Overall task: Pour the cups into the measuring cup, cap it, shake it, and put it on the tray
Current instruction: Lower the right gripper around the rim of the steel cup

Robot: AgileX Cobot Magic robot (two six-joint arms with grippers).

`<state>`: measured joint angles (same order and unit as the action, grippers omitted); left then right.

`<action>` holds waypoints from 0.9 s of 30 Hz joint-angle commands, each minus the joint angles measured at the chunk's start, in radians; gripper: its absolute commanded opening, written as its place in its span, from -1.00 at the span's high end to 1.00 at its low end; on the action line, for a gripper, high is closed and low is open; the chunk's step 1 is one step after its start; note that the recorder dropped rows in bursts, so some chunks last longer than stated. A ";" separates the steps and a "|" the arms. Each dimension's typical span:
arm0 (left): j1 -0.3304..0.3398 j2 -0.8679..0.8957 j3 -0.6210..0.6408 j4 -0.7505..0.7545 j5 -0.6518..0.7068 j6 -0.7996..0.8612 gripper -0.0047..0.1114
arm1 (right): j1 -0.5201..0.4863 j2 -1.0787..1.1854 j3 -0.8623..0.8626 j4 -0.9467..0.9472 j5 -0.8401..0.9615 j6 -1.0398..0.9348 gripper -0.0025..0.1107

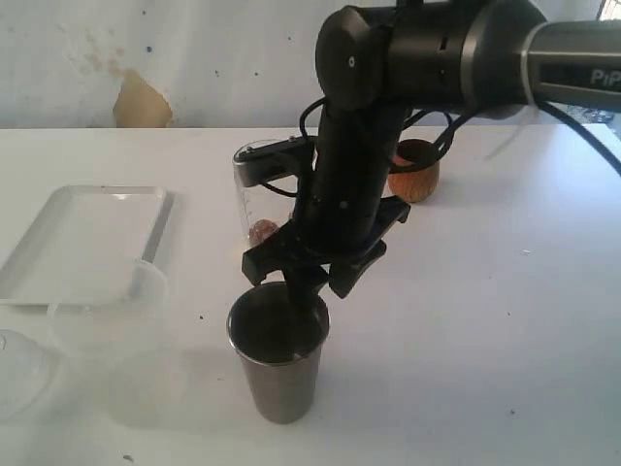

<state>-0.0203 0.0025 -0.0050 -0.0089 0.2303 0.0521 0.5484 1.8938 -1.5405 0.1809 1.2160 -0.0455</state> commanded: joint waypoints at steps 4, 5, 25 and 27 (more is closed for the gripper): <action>-0.002 -0.003 0.005 0.002 0.002 -0.002 0.90 | 0.003 0.027 -0.004 0.005 0.005 0.001 0.14; -0.002 -0.003 0.005 0.002 0.002 -0.002 0.90 | 0.003 0.029 -0.004 0.005 0.005 0.003 0.14; -0.002 -0.003 0.005 0.002 0.002 -0.002 0.90 | 0.032 0.076 -0.004 0.002 0.005 0.024 0.14; -0.002 -0.003 0.005 0.002 0.002 -0.002 0.90 | 0.032 0.080 -0.004 0.002 0.005 0.024 0.20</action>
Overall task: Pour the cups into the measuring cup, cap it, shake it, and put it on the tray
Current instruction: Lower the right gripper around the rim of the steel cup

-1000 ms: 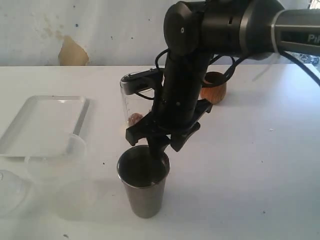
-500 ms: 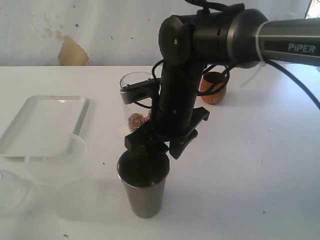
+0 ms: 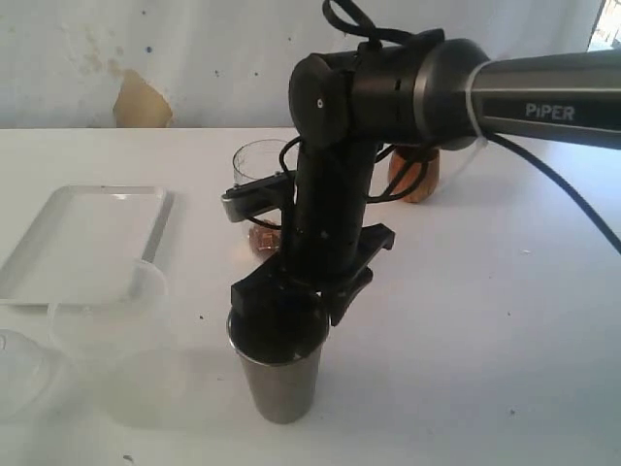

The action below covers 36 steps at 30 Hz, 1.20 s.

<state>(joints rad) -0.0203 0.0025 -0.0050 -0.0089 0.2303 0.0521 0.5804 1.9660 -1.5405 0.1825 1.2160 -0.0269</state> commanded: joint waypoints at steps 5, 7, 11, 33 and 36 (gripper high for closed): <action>-0.002 -0.003 0.005 0.002 0.002 -0.002 0.90 | 0.000 0.008 -0.004 0.000 0.005 0.006 0.54; -0.002 -0.003 0.005 0.002 0.002 -0.002 0.90 | 0.000 0.008 -0.004 0.000 0.005 0.006 0.65; -0.002 -0.003 0.005 0.002 0.002 -0.002 0.90 | 0.000 0.008 -0.004 0.000 0.005 0.006 0.83; -0.002 -0.003 0.005 0.002 0.002 -0.002 0.90 | -0.014 -0.048 -0.004 -0.004 0.005 -0.014 0.96; -0.002 -0.003 0.005 0.002 0.002 -0.002 0.90 | -0.027 -0.058 -0.004 -0.004 0.005 -0.018 0.96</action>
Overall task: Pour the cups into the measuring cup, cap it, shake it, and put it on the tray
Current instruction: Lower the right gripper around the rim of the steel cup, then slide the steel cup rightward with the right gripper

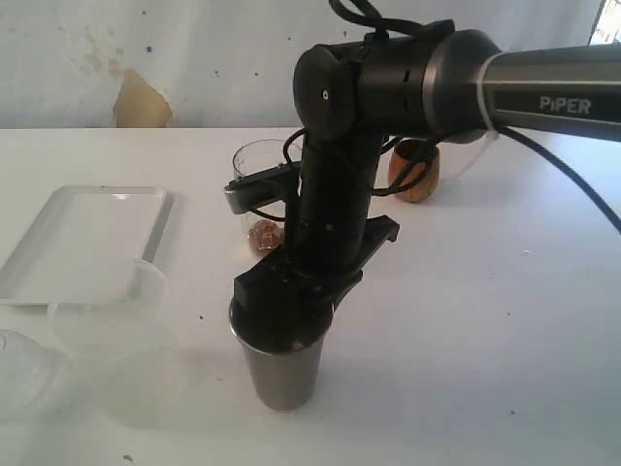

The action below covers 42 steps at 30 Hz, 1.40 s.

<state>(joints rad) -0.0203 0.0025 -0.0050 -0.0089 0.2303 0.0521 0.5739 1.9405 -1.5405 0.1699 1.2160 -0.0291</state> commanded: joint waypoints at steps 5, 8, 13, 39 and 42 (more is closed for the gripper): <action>-0.002 -0.003 0.005 0.002 0.002 -0.002 0.90 | -0.057 -0.037 -0.004 0.000 0.005 -0.019 0.96; -0.002 -0.003 0.005 0.002 0.002 -0.002 0.90 | -0.088 -0.037 -0.004 -0.004 0.005 -0.019 0.96; -0.002 -0.003 0.005 0.002 0.002 -0.002 0.90 | -0.154 -0.037 -0.004 -0.011 0.005 -0.038 0.96; -0.002 -0.003 0.005 0.002 0.002 -0.002 0.90 | -0.348 0.039 -0.004 -0.006 0.005 -0.072 0.96; -0.002 -0.003 0.005 0.002 0.002 -0.002 0.90 | -0.348 0.055 -0.004 -0.006 0.005 -0.072 0.96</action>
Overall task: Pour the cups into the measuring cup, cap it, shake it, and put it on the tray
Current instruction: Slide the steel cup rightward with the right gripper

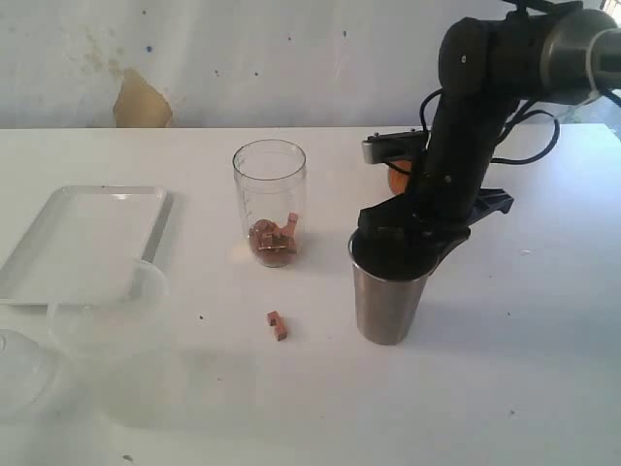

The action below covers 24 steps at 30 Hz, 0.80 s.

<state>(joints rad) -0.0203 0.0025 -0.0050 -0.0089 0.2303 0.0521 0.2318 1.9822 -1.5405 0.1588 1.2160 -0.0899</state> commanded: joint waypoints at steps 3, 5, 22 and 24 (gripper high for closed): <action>-0.002 -0.003 0.005 0.002 0.002 -0.002 0.90 | -0.006 0.017 -0.004 0.007 0.005 -0.012 0.96; -0.002 -0.003 0.005 0.002 0.002 -0.002 0.90 | -0.006 0.013 -0.004 0.007 0.005 -0.012 0.96; -0.002 -0.003 0.005 0.002 0.002 -0.002 0.90 | -0.006 0.003 -0.004 0.008 0.005 -0.040 -0.38; -0.002 -0.003 0.005 0.002 0.002 -0.002 0.90 | -0.006 -0.006 -0.004 0.006 0.005 -0.040 -0.38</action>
<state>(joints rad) -0.0203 0.0025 -0.0050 -0.0089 0.2303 0.0521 0.2295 1.9971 -1.5422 0.1699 1.2171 -0.1159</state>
